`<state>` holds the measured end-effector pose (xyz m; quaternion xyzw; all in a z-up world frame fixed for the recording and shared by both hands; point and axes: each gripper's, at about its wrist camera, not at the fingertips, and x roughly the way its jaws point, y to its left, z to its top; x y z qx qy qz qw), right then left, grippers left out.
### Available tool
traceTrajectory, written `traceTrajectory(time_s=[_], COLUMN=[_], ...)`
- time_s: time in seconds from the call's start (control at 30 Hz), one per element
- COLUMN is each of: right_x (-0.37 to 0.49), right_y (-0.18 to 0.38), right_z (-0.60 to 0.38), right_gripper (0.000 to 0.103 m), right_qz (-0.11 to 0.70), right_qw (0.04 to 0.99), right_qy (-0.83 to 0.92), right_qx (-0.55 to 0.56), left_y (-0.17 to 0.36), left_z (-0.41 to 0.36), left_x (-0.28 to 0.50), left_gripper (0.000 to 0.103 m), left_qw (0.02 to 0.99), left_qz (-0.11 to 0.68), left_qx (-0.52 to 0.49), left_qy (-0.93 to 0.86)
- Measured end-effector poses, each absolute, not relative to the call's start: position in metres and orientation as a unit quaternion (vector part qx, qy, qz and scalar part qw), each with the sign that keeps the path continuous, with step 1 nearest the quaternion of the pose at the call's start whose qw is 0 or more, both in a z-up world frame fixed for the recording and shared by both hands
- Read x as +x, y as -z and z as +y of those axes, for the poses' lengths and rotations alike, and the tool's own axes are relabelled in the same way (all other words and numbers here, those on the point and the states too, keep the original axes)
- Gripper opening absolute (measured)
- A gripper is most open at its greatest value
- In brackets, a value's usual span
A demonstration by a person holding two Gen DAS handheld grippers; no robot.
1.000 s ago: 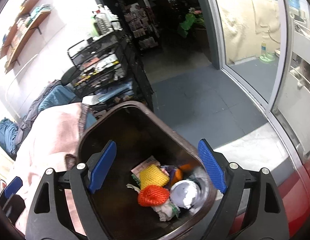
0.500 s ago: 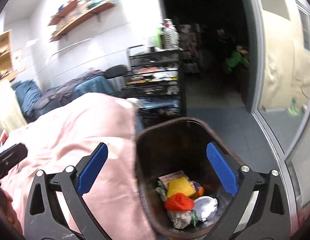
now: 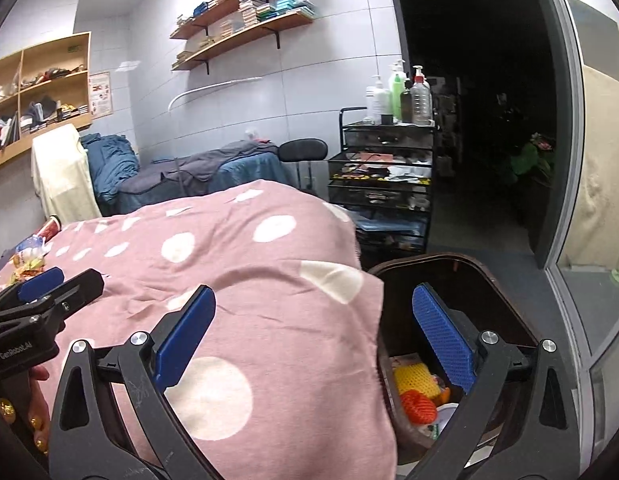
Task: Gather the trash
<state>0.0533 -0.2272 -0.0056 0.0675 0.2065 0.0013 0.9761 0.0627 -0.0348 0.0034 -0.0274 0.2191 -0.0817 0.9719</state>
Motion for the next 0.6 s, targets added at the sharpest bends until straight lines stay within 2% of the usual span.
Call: traceTrajectory(time_s=[0.6], right_x=[0.041], right_y=[0.001], right_z=[-0.210], right_gripper=[0.097], right_qz=[0.186], right_qw=[0.981], right_qy=[-0.019], right_qx=[0.053], left_y=[-0.011], left_z=[-0.018], left_x=[0.047], left_gripper=[0.098], left_qw=[0.979], left_qz=[0.188], left_qx=[-0.043], left_qy=[0.065])
